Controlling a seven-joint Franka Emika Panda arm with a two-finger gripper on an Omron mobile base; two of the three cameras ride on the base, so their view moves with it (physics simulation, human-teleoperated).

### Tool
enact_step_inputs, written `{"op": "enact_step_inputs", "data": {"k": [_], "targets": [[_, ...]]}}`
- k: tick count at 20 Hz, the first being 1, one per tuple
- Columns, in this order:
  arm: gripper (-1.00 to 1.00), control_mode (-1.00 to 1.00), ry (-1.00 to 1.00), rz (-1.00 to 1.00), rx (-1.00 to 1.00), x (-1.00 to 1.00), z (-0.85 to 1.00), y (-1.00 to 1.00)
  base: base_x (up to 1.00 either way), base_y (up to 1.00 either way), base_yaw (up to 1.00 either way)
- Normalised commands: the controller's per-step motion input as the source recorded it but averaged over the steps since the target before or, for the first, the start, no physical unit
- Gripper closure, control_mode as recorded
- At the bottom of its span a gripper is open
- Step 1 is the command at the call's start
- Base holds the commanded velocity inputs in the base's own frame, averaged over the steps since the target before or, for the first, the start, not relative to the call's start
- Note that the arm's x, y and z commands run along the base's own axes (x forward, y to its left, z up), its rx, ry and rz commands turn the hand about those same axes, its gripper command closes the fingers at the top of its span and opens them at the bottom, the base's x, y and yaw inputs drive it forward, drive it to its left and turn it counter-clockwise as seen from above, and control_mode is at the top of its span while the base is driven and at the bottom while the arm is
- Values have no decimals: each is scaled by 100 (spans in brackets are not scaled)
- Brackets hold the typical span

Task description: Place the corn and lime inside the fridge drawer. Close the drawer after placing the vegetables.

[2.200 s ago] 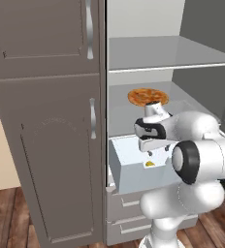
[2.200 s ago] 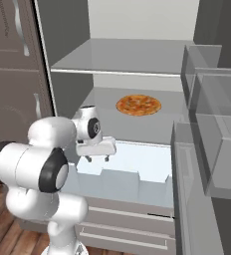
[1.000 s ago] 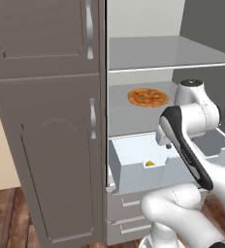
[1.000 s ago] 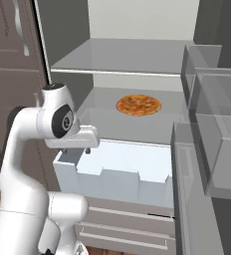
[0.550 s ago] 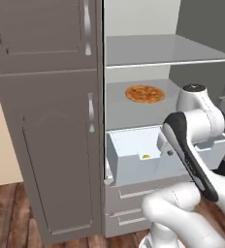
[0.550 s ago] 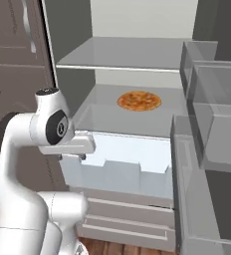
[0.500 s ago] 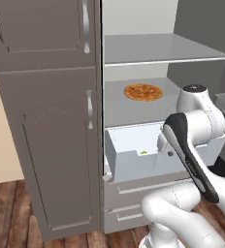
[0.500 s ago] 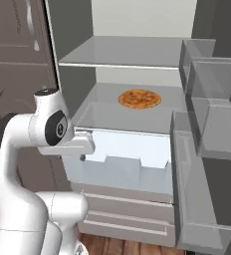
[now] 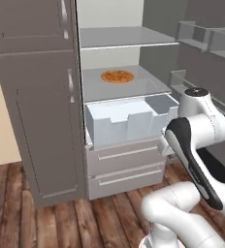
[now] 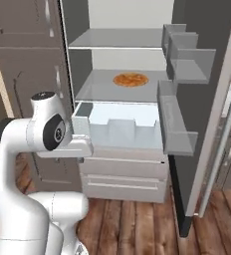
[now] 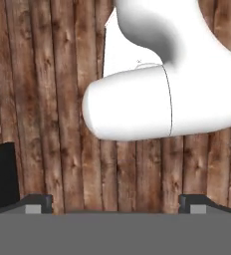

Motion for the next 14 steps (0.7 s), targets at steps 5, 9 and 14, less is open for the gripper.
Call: {"op": "enact_step_inputs", "data": {"k": [5,9,14], "targets": [[-100,100,0,0,0,0,0,0,-99,-12,-27],[-100,100,0,0,0,0,0,0,-64,-49,-36],[-100,100,0,0,0,0,0,0,-3,-82,-34]]}}
